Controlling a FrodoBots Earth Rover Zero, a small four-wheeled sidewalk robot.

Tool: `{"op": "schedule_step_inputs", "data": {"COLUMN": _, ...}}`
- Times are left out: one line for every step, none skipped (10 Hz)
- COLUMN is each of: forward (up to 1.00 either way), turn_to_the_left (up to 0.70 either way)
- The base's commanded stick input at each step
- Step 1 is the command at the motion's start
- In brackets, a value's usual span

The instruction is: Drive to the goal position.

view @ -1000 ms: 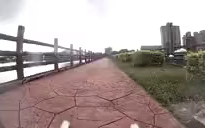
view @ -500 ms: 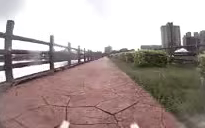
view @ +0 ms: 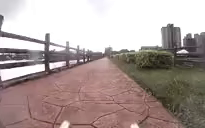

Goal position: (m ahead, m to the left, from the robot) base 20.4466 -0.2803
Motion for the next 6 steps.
{"op": "schedule_step_inputs", "data": {"forward": 0.70, "turn_to_the_left": 0.00}}
{"op": "schedule_step_inputs", "data": {"forward": 0.70, "turn_to_the_left": 0.00}}
{"op": "schedule_step_inputs", "data": {"forward": 0.70, "turn_to_the_left": 0.00}}
{"op": "schedule_step_inputs", "data": {"forward": 0.70, "turn_to_the_left": 0.00}}
{"op": "schedule_step_inputs", "data": {"forward": 0.70, "turn_to_the_left": 0.00}}
{"op": "schedule_step_inputs", "data": {"forward": 0.70, "turn_to_the_left": 0.00}}
